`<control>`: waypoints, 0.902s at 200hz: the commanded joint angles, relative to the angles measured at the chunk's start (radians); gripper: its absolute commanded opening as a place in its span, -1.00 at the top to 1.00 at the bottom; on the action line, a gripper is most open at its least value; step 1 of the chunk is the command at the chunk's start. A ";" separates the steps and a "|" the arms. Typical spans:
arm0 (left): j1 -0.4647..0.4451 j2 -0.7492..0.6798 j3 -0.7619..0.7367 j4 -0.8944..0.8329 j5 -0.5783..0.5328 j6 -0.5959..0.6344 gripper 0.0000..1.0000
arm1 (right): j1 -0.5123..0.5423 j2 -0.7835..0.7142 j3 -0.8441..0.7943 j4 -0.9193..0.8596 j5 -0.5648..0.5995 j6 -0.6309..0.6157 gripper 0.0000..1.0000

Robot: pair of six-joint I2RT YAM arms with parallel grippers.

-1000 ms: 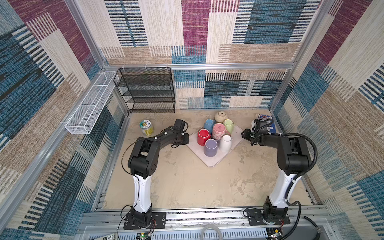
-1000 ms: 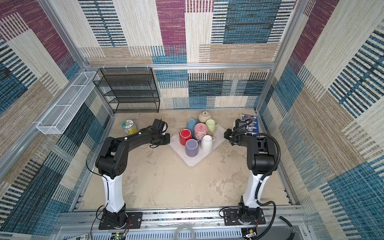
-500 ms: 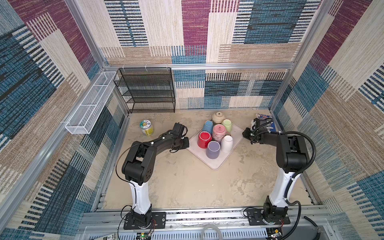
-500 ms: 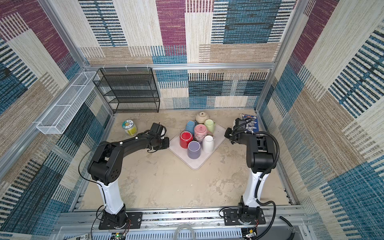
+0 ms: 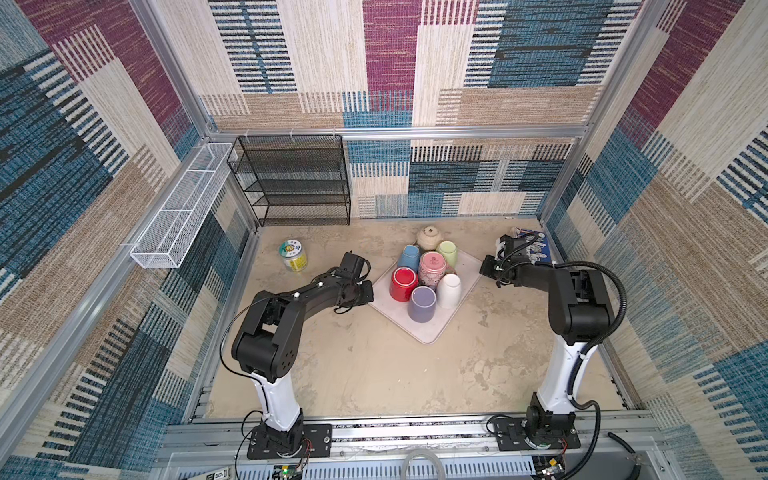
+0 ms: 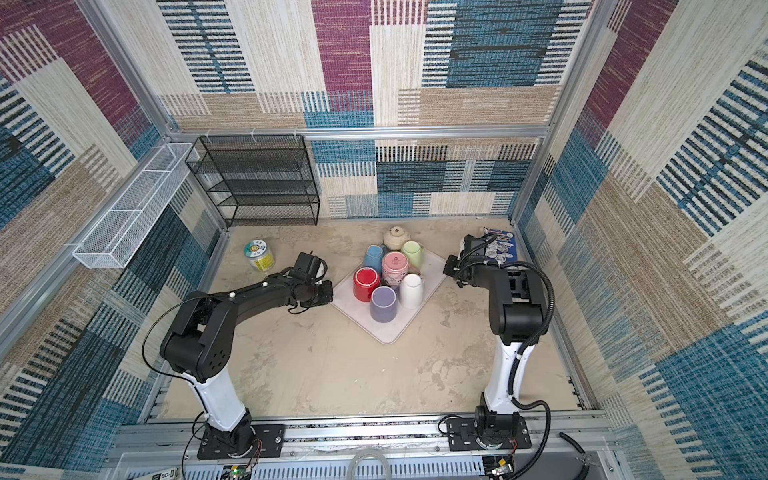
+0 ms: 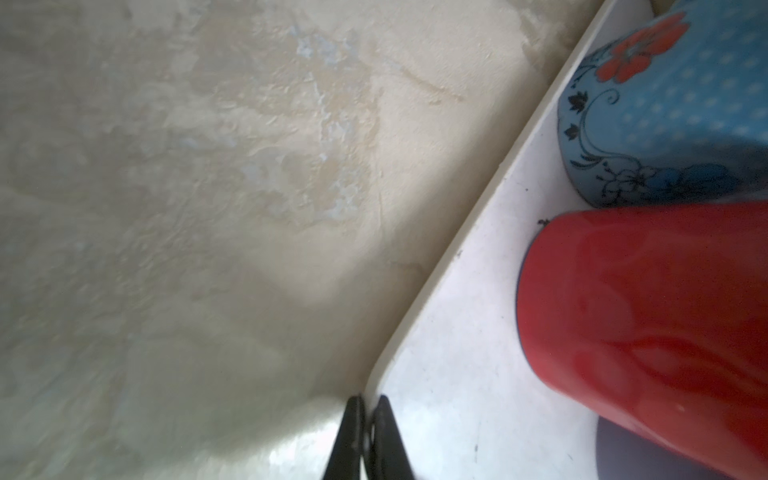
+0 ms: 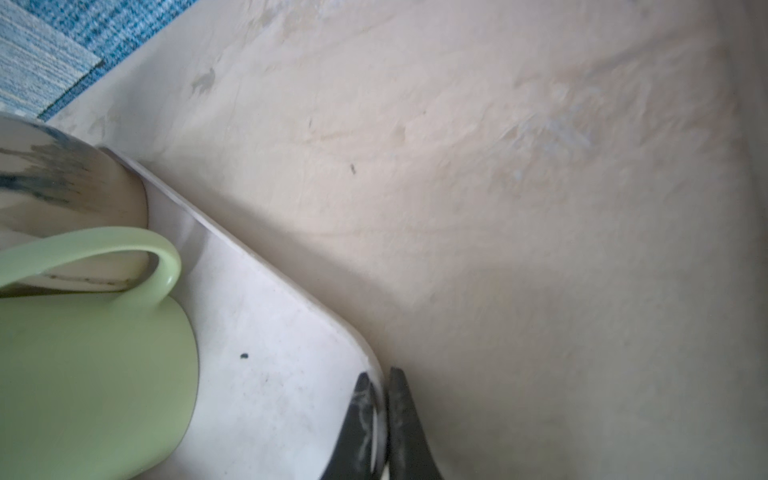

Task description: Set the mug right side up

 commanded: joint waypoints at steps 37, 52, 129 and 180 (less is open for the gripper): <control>0.029 -0.040 -0.025 -0.091 -0.007 0.016 1.00 | 0.030 -0.163 -0.205 -0.136 -0.016 0.012 1.00; 0.039 -0.042 -0.036 -0.090 -0.008 0.014 1.00 | 0.042 -0.221 -0.277 -0.130 -0.017 0.015 1.00; 0.101 0.032 0.049 -0.129 -0.012 0.041 1.00 | 0.196 -0.518 -0.581 -0.159 -0.036 0.087 1.00; 0.111 0.114 0.122 -0.149 -0.017 0.054 1.00 | 0.336 -0.682 -0.704 -0.204 -0.040 0.193 1.00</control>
